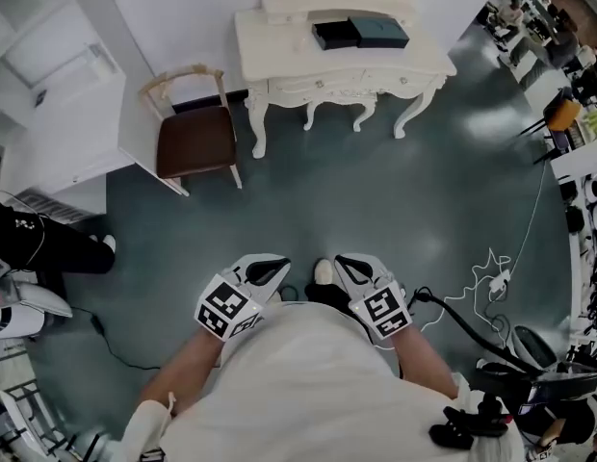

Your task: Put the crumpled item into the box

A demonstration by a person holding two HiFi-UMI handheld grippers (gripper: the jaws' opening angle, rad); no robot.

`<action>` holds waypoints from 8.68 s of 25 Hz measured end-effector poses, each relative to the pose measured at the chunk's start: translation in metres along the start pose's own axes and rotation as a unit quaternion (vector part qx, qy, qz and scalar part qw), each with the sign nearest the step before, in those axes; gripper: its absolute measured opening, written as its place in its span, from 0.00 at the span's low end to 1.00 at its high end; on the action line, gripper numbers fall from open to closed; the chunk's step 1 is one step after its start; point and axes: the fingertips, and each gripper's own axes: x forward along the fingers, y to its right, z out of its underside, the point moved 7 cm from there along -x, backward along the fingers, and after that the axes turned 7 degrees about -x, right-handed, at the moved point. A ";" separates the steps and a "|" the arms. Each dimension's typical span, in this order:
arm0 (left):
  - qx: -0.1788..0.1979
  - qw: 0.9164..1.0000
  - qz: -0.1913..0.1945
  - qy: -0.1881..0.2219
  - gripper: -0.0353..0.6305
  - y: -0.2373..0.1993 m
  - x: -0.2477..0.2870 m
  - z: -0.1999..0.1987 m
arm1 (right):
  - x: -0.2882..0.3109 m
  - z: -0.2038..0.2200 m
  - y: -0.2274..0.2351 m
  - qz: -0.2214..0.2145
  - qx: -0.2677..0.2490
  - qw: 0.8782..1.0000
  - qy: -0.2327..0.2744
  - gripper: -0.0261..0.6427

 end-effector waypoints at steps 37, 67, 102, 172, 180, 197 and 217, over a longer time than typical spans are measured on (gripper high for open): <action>0.020 0.997 -0.071 -0.011 0.07 -0.202 0.297 -0.236 | 0.055 0.036 0.383 0.049 0.071 0.996 -0.004 0.04; -0.063 0.950 -0.287 -0.105 0.41 -0.616 0.465 -0.359 | 0.226 -0.034 0.675 0.011 0.063 0.998 -0.026 0.13; -0.071 0.937 -0.323 -0.111 0.26 -0.589 0.511 -0.453 | 0.233 -0.030 0.845 -0.045 0.028 0.999 0.011 0.11; 0.010 0.978 -0.199 -0.068 0.08 -0.538 0.499 -0.455 | 0.234 -0.041 0.753 0.029 0.059 0.998 0.006 0.04; -0.006 0.989 -0.149 -0.021 0.06 -0.484 0.421 -0.424 | 0.226 -0.057 0.673 0.042 0.065 0.997 0.006 0.04; 0.009 1.000 -0.014 -0.002 0.06 -0.384 0.337 -0.372 | 0.211 -0.073 0.566 0.052 0.069 0.996 0.001 0.04; 0.027 1.000 0.001 -0.008 0.06 -0.360 0.309 -0.345 | 0.211 -0.087 0.529 0.049 0.046 0.998 0.000 0.04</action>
